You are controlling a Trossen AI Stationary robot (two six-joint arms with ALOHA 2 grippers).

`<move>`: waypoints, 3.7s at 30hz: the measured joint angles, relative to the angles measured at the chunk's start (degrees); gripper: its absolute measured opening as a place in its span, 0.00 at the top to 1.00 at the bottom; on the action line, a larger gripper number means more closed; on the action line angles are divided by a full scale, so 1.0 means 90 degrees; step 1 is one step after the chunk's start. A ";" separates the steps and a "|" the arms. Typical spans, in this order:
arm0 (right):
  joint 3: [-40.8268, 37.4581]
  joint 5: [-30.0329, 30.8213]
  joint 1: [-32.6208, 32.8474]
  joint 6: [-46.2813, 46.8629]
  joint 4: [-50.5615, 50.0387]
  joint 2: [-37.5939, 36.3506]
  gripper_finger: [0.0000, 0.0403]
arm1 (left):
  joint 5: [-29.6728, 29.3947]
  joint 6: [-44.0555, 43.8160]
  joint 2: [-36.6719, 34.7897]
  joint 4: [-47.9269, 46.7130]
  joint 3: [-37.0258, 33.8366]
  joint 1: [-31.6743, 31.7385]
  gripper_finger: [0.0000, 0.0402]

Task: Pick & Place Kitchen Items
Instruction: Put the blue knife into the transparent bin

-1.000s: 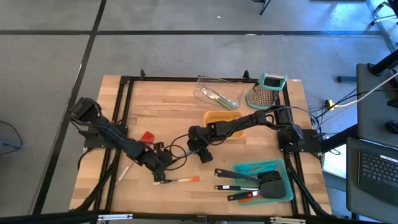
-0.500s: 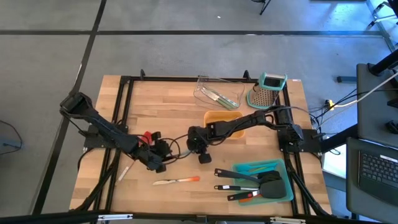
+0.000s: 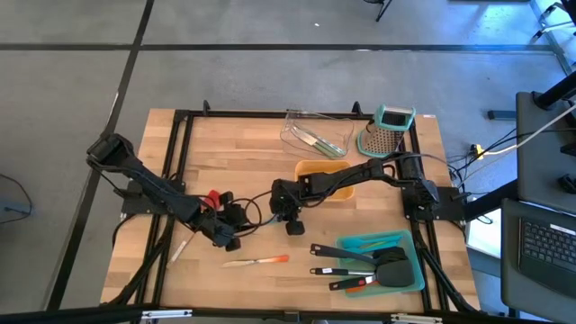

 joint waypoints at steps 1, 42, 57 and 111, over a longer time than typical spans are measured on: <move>0.0033 0.0010 0.0004 0.0049 -0.0029 0.0000 0.89 | -0.0011 -0.0005 0.0000 0.0000 0.0000 -0.0003 1.00; 0.0545 0.1223 0.0466 0.0102 -0.1693 -0.0016 0.70 | 0.0935 -0.2398 0.0823 0.1976 -0.1324 -0.0429 1.00; 0.0574 0.0755 0.0417 -0.0013 -0.1725 0.0104 0.85 | 0.1254 -0.2082 0.0634 0.2637 -0.1389 -0.0323 1.00; 0.0550 -0.1807 -0.0010 0.0655 -0.1779 0.0222 0.87 | -0.0217 -0.0146 0.2587 0.1173 0.0464 0.0055 0.96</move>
